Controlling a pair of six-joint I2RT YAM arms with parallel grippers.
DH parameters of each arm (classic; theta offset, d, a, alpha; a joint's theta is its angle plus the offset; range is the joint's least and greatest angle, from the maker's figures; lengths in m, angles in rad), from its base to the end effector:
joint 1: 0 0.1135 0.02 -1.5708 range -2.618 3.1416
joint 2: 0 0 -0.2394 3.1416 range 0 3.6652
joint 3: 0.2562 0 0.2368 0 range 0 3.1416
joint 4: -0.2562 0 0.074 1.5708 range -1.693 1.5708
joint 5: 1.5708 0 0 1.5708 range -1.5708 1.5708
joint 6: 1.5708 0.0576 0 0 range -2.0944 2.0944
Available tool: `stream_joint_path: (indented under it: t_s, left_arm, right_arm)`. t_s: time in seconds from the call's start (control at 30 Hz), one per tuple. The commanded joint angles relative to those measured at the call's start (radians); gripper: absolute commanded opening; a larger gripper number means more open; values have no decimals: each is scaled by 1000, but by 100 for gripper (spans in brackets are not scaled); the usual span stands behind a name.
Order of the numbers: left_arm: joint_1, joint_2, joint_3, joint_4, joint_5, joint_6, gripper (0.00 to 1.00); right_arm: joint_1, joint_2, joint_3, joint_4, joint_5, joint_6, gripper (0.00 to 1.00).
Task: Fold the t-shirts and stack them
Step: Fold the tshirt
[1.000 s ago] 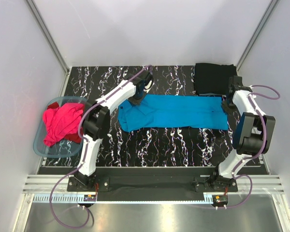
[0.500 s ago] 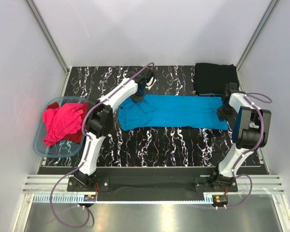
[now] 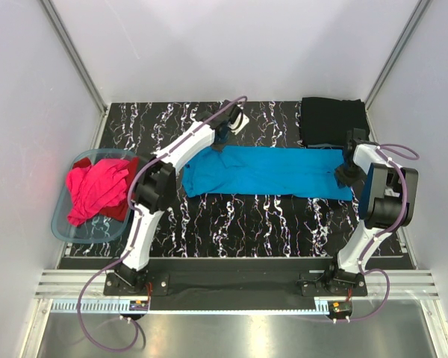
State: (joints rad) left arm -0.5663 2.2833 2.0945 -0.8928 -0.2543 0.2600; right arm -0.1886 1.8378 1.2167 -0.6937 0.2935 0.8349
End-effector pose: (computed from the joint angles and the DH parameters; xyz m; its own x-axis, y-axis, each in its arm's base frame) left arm 0.4076 -0.2419 0.1961 -0.6120 0.6840 -0.3970 0.5969 0.7288 0.3354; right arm 0.3280 -0.0796 0.1350 -0.4515 0.8085 -0.3774 0.8731 0.4875 -0.0002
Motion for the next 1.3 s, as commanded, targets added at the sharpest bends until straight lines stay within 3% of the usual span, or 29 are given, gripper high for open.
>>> stream_joint_path:
  t_s: [0.0,0.23,0.43,0.87,1.17,1.2,1.27]
  left_arm:
    - [-36,-31,-31,135,-59,97,0]
    - [-69,-35,-96,225,-36,208,0]
    - [-72,-10,-105,300,-117,277,0]
    - [-72,-2,-145,350,-152,334,0]
    - [-86,25,-68,410,-59,360,0]
    - [-89,27,-70,425,-56,372,1]
    - [-95,33,-77,434,-68,378,11]
  right_arm:
    - [6,-38,23,16,-4,-2,19]
    - [6,-26,12,23,-36,-5,18]
    - [6,-3,7,29,-31,-5,18]
    - [-31,63,-29,10,47,24,15]
    - [-34,55,-42,16,55,15,15]
    - [-34,54,-43,16,55,15,15]
    - [-34,52,-48,16,53,15,15]
